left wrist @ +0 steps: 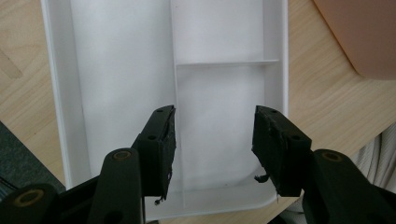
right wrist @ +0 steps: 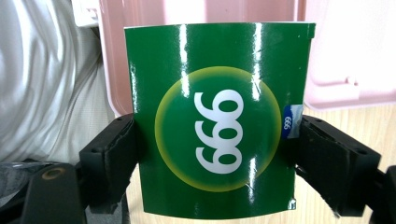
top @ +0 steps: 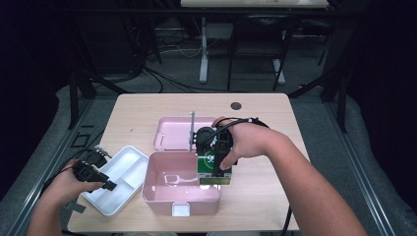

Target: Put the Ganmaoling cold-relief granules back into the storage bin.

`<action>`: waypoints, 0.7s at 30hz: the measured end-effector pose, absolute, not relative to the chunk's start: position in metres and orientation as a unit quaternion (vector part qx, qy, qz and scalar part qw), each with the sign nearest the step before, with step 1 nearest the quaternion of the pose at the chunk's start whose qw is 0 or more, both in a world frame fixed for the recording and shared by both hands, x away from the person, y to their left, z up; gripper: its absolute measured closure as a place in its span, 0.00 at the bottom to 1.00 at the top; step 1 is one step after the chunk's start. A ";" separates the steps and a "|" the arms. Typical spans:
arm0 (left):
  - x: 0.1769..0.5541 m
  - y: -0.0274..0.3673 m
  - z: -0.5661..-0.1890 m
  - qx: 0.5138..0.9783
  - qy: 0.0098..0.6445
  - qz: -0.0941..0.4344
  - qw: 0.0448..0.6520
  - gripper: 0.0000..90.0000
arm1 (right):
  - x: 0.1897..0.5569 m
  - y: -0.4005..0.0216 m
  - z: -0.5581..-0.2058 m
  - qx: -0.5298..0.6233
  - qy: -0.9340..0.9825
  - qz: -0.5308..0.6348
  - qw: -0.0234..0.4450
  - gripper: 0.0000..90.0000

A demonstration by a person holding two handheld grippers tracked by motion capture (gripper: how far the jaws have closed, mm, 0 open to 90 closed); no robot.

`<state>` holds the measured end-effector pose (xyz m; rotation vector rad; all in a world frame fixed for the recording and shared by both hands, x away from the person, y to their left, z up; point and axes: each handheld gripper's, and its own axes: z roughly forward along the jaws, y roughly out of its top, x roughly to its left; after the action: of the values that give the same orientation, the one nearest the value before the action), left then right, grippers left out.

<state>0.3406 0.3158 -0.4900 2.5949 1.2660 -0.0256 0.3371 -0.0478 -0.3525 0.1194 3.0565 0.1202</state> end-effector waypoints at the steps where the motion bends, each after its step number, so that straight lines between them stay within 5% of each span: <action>1: 0.341 0.316 -0.490 0.892 0.434 -0.009 0.127 0.55 | 0.337 -0.046 -0.353 0.035 0.998 0.041 0.040 0.20; 21: 0.341 0.317 -0.489 0.891 0.436 -0.009 0.128 0.55 | 0.338 -0.022 -0.359 0.025 0.999 0.036 0.032 0.19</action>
<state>0.3407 0.3171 -0.4889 2.5906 1.2673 -0.0259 0.3380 -0.0219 -0.3586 0.0758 3.0738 0.1094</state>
